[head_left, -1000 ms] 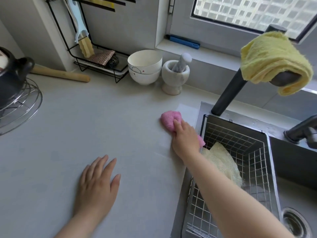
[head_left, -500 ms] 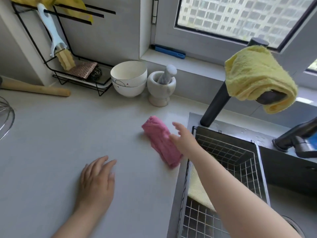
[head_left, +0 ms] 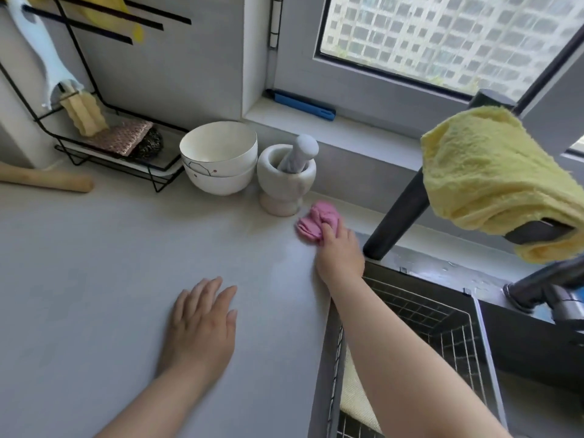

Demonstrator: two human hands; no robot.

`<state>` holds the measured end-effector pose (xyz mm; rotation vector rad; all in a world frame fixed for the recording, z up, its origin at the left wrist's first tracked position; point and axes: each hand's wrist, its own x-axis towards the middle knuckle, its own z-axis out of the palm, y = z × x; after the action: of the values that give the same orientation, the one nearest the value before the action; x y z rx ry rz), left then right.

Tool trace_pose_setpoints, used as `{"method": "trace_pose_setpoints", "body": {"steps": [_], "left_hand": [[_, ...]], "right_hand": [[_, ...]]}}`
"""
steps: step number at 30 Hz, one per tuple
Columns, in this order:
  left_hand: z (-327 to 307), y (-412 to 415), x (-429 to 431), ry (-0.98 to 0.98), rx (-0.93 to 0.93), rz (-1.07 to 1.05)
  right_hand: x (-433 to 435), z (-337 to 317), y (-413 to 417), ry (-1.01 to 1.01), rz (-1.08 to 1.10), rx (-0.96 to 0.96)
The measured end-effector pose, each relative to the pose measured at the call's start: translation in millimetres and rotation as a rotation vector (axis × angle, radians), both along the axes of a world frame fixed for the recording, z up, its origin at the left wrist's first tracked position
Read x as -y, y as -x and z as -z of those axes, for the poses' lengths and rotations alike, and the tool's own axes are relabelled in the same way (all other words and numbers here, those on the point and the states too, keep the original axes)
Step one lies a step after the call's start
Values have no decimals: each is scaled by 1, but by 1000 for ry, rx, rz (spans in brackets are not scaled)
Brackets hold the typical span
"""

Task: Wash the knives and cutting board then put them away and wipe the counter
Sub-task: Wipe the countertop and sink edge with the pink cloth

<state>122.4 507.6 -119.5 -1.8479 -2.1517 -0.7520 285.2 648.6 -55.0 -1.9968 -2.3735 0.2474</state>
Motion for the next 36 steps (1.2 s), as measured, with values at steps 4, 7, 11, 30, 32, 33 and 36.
{"method": "trace_pose_setpoints", "body": {"steps": [4, 7, 11, 30, 32, 33, 36], "left_hand": [[-1, 2, 0, -31, 20, 20], [1, 1, 0, -41, 3, 17], [-1, -1, 0, -42, -9, 8], [-5, 2, 2, -12, -1, 15], [-6, 2, 2, -4, -10, 22], [-7, 2, 2, 11, -8, 22], [-16, -14, -3, 6, 42, 48]], "right_hand": [[0, 4, 28, 1, 140, 0], [23, 14, 23, -148, -83, -9], [45, 21, 10, -109, -200, 91], [23, 0, -22, -128, -134, -2], [28, -7, -38, -103, -135, 58], [33, -10, -45, -88, -155, 79], [42, -19, -82, -104, -207, 5]]}}
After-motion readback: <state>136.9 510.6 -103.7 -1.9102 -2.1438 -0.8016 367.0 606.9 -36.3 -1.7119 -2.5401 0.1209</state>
